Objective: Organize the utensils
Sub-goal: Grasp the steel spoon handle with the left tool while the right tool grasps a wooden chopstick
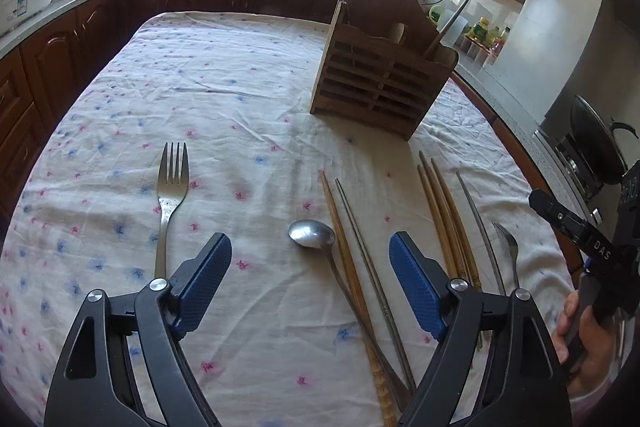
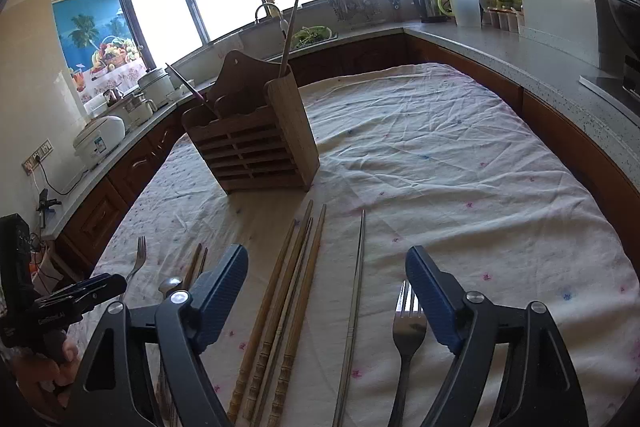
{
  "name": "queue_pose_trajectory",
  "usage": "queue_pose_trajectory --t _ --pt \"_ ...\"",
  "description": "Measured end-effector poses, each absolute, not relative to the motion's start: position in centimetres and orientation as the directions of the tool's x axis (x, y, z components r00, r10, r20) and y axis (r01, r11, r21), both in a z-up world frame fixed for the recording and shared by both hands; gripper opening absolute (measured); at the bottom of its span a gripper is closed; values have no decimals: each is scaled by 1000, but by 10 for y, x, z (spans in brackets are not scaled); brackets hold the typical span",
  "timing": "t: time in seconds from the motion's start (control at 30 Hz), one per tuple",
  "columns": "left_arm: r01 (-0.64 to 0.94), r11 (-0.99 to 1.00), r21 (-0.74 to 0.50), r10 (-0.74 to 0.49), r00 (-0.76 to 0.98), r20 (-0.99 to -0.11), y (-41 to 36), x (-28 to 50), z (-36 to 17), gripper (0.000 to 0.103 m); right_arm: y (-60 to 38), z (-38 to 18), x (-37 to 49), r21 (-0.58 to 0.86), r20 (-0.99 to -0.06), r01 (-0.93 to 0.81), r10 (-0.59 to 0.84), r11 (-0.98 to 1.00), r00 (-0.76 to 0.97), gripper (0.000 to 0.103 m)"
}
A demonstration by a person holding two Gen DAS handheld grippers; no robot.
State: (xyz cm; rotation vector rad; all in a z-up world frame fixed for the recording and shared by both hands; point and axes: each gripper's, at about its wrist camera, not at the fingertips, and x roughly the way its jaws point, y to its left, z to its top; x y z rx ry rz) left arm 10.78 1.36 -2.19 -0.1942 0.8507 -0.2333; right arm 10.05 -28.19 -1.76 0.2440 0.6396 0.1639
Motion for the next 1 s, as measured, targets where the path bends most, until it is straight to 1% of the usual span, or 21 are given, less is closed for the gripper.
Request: queue_pose_trajectory --t 0.07,0.1,0.17,0.2,0.27,0.3,0.37,0.4,0.47,0.5,0.7,0.77,0.8,1.0 --pt "128 953 -273 -292 614 -733 12 111 -28 69 -280 -21 107 274 -584 -81 233 958 777 60" --pt "131 950 -282 -302 601 -740 11 113 -31 67 -278 -23 110 273 -593 -82 235 959 770 57" --pt "133 945 -300 -320 574 -754 10 117 -38 59 -274 -28 117 275 -610 -90 246 957 753 48" --pt "133 942 -309 -329 563 -758 10 119 -41 56 -272 -31 121 275 -620 -93 250 957 744 45" --pt "132 940 -314 -334 548 -767 9 121 -45 53 -268 -35 128 270 -638 -96 252 958 728 34" --pt "132 940 -314 -334 543 -770 8 122 -46 52 -267 -38 131 270 -645 -98 256 958 720 33" --pt "135 938 -319 -340 532 -776 6 125 -50 46 -263 -41 138 263 -662 -96 252 960 706 28" --pt "138 938 -319 -342 524 -780 4 126 -51 44 -262 -44 141 258 -670 -93 248 962 700 27" --pt "144 938 -314 -343 509 -790 0 129 -55 35 -261 -48 147 253 -685 -88 242 964 687 23" --pt "149 939 -311 -342 500 -796 -2 131 -57 34 -261 -50 150 249 -692 -86 239 965 681 22" --pt "170 947 -272 -321 503 -803 -10 136 -60 31 -255 -59 165 225 -728 -86 227 970 647 19" --pt "175 949 -261 -314 504 -805 -10 139 -61 24 -253 -61 171 211 -739 -85 216 974 638 17" --pt "179 950 -255 -311 505 -805 -10 140 -61 23 -252 -62 174 203 -744 -84 210 975 634 16" --pt "221 948 -230 -313 500 -808 -9 150 -61 19 -245 -64 190 192 -758 -94 209 977 618 16"
